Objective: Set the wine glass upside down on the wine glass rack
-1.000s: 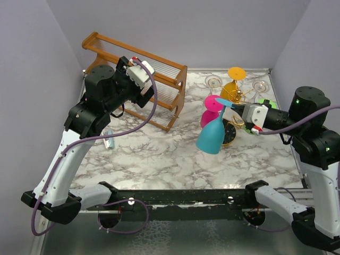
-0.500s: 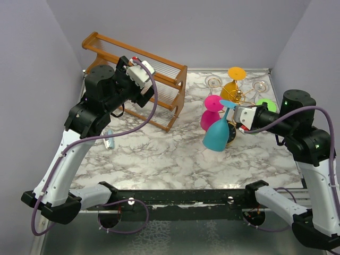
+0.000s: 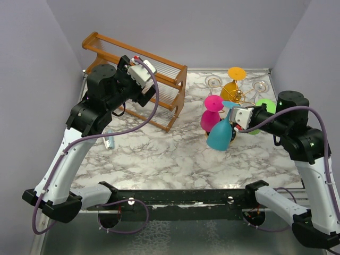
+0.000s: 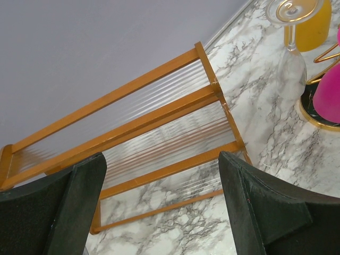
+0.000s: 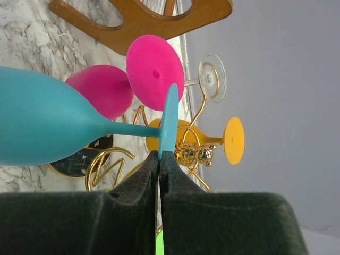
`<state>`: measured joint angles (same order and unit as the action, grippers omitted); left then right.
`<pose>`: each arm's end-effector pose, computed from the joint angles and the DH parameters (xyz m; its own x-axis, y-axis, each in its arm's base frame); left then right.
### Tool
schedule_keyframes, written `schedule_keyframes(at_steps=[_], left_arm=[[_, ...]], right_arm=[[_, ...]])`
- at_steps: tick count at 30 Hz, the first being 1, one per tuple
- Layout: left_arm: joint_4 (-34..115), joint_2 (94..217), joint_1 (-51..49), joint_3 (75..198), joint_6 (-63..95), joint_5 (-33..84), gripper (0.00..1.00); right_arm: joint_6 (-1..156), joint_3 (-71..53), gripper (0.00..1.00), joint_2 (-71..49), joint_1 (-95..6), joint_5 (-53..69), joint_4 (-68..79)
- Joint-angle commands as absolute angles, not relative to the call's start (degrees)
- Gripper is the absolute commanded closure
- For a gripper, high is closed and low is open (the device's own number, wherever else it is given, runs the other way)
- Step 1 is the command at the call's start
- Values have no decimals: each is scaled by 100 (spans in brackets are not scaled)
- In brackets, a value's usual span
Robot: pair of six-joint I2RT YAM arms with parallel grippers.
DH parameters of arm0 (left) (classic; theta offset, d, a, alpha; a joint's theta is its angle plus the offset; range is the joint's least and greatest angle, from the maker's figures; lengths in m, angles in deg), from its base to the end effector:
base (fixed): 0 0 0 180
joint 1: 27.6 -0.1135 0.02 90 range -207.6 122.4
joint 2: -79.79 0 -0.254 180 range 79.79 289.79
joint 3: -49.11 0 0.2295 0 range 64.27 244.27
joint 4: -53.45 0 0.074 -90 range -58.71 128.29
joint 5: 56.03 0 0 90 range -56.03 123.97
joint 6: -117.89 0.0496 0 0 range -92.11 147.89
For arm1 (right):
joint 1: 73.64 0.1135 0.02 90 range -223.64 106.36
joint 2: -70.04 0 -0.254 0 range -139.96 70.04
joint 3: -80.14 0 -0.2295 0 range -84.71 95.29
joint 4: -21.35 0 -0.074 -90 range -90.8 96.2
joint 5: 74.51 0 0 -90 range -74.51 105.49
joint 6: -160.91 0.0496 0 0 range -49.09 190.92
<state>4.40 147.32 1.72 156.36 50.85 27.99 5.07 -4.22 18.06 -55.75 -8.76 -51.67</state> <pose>0.1903 -0.1128 0.4749 0.0948 0.3917 -0.9152 0.5861 0.7211 0.3694 0.1208 0.0604 0.4136 0.3754 -0.7530 -0.5405 -0.6798 0.1727 -0.7128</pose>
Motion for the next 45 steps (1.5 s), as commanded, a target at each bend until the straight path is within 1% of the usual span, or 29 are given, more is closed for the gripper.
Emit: schedule_keyframes(at_steps=[1,23,45], left_arm=[[589,14721,139,15576,5138,2759,10],[579,14642,136,15453,5155,2680,9],[559,14630,138,15406,5171,2614,9]], right_arm=[[491,-523,99,1848,-5580,-738,-5005],[517,-842,99,1902,-5580,-115,-4672],[434,-790,99,1956,-5580,234,-4711]])
